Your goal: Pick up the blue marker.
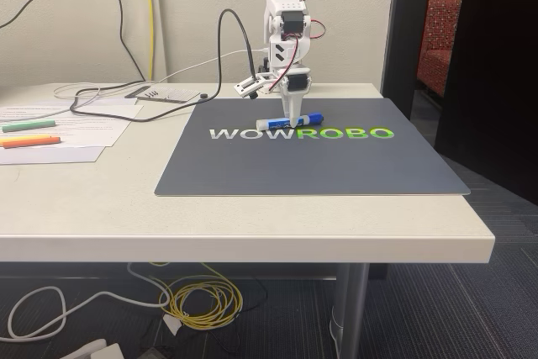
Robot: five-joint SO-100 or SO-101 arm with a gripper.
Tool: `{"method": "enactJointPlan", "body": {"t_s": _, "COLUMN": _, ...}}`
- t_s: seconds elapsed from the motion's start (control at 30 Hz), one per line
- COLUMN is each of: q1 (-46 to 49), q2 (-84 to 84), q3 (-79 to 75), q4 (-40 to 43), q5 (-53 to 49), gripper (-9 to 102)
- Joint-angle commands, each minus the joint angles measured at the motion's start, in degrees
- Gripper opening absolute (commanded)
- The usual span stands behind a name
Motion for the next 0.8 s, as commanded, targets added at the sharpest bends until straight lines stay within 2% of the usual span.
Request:
{"method": "enactJointPlan", "body": {"t_s": 0.0, "q1": -0.18, "q2": 0.53, "q3": -2.37, "q4": -0.26, "q5": 0.44, "gripper": 6}}
{"method": "enactJointPlan", "body": {"t_s": 0.37, "q1": -0.18, "q2": 2.37, "q3": -2.37, "q4": -0.09, "q5": 1.49, "gripper": 4}}
{"method": "enactJointPlan", "body": {"t_s": 0.77, "q1": -1.23, "q2": 13.71, "q3": -2.64, "q4": 5.45, "q5": 4.92, "gripper": 4}}
